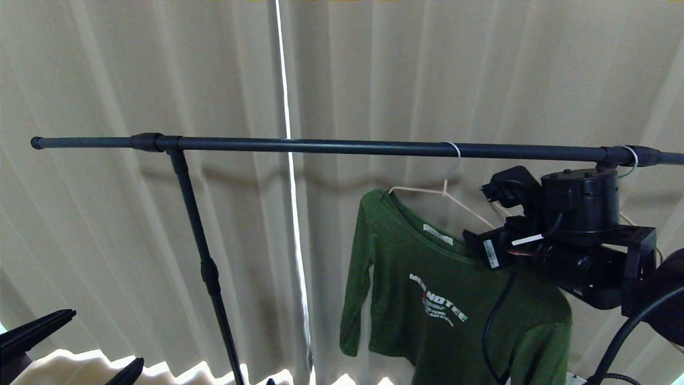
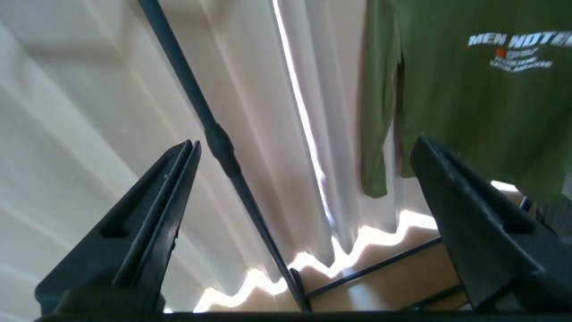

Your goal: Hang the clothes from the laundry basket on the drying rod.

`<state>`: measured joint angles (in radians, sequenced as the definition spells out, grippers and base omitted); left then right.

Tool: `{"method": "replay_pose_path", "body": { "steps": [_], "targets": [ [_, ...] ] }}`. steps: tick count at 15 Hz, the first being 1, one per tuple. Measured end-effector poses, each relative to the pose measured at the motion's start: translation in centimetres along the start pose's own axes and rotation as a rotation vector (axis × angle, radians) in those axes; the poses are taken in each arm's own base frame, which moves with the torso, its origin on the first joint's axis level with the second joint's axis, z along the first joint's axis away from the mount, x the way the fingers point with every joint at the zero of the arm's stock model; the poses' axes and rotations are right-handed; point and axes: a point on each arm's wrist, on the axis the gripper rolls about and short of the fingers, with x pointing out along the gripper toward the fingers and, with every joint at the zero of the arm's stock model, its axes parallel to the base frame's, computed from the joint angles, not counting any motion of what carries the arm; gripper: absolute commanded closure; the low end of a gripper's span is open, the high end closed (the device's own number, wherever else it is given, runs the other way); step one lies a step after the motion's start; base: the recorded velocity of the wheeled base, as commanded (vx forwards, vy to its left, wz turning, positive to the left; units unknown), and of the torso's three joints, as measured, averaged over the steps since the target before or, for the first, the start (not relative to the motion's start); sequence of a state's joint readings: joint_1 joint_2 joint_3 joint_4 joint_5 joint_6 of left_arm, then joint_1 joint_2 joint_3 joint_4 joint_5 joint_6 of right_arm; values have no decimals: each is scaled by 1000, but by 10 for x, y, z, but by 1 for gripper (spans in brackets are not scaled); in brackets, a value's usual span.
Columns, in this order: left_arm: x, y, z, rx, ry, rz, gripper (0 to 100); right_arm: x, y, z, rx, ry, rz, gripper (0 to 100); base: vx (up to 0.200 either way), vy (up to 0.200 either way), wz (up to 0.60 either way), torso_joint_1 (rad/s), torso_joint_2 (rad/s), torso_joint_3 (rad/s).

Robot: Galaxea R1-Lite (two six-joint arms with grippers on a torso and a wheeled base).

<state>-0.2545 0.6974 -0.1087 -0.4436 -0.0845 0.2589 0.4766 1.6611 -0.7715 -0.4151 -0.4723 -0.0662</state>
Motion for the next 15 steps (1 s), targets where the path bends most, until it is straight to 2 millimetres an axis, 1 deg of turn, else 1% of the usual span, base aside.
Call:
{"method": "replay_pose_path", "body": {
  "steps": [1,5,7,9,12,15],
  "targets": [
    [0,0,0,0,0,0,0,-1,2,0,3,-1,7,0,0,0,0,0,0,0],
    [0,1,2,0,-8,4,0,-8,12,-2,124,-17,80,0,0,0,0,0,0,0],
    [-1,1,3,0,-15,8,0,-13,12,0,170,-97,102,0,0,0,0,0,0,0],
    [-1,1,3,0,-17,10,0,-22,8,-3,195,-160,136,0,0,0,0,0,0,0],
    [-2,1,3,0,-18,10,0,-43,-3,-9,217,-211,146,0,0,0,0,0,0,0],
    [-2,1,3,0,-19,14,0,-75,-22,-18,244,-268,146,0,0,0,0,0,0,0]
  ]
}}
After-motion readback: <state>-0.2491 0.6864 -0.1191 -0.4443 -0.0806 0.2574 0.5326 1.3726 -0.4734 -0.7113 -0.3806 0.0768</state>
